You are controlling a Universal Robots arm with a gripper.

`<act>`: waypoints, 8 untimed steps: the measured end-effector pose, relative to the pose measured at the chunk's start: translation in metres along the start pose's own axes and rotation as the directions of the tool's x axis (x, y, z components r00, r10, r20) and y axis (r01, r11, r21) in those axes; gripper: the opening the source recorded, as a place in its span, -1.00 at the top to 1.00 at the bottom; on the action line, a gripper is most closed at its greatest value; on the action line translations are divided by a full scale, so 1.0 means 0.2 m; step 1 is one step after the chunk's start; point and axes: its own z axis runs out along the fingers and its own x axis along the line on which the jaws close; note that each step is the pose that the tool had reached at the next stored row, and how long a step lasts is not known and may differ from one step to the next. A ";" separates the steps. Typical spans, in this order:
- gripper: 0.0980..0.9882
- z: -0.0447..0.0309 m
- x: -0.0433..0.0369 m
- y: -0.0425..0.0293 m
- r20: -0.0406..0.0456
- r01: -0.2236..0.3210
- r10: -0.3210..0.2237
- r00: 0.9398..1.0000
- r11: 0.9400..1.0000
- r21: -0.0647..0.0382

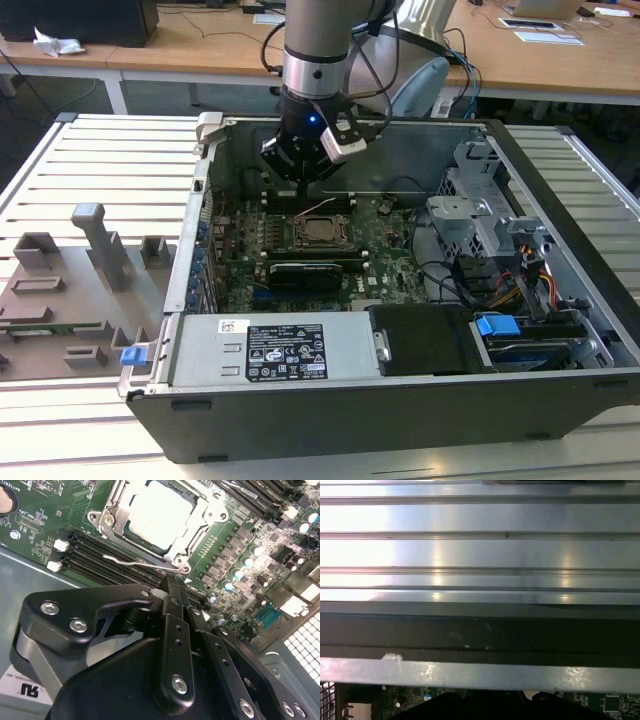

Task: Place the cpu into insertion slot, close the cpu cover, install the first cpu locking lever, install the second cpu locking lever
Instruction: 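Install the first cpu locking lever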

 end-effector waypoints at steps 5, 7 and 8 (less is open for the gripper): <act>0.98 0.030 -0.001 0.001 0.000 0.000 0.000 1.000 1.000 0.000; 0.98 0.040 -0.002 0.001 0.000 0.000 0.000 1.000 1.000 0.000; 0.98 0.045 -0.002 0.001 0.000 0.000 0.000 1.000 1.000 0.000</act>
